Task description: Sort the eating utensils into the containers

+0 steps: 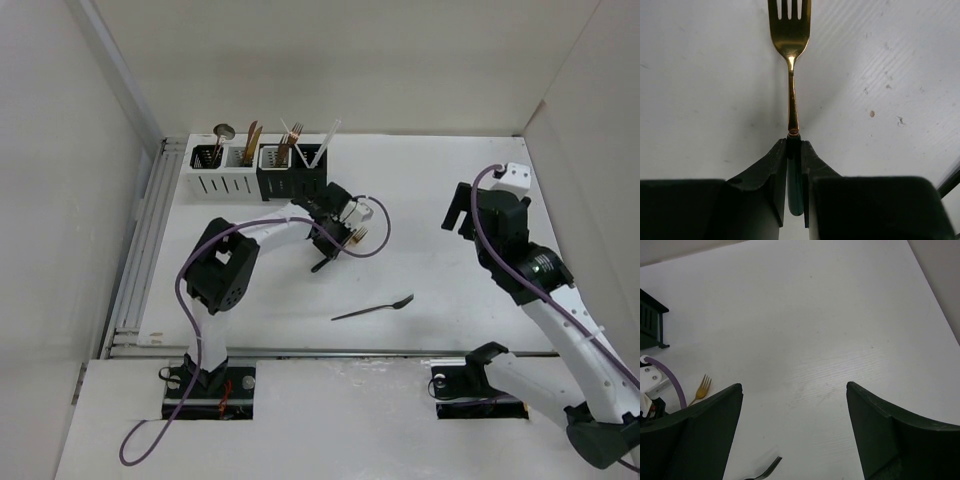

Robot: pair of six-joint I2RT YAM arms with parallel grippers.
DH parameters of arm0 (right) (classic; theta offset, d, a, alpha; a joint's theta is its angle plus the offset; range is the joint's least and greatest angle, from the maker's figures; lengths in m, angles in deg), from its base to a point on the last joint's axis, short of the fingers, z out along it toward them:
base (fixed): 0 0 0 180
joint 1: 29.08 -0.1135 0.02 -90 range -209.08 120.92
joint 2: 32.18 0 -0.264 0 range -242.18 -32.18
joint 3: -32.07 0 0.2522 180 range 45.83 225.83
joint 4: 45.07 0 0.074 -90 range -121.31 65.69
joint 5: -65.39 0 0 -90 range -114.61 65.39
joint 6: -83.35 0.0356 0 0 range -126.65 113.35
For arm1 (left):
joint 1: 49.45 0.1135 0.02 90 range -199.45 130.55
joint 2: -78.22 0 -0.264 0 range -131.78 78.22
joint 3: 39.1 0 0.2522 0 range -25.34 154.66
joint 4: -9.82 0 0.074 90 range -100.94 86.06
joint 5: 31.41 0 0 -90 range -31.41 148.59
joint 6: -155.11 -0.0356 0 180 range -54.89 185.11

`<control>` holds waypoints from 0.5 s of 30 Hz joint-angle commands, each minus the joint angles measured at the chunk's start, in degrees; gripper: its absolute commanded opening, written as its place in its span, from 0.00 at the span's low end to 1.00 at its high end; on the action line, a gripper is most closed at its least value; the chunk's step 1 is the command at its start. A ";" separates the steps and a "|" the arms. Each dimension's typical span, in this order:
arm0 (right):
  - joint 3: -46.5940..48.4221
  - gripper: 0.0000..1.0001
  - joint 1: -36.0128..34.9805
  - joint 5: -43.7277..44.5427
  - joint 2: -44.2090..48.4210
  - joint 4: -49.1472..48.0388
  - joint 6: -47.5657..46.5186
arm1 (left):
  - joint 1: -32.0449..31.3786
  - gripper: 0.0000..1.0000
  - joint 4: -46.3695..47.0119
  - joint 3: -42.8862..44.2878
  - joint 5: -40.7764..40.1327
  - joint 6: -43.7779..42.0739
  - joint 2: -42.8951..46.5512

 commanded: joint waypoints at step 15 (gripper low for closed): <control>5.74 0.92 0.42 -3.89 -19.67 -21.21 -3.20 | 18.70 0.00 49.86 6.49 -2.30 -2.11 14.28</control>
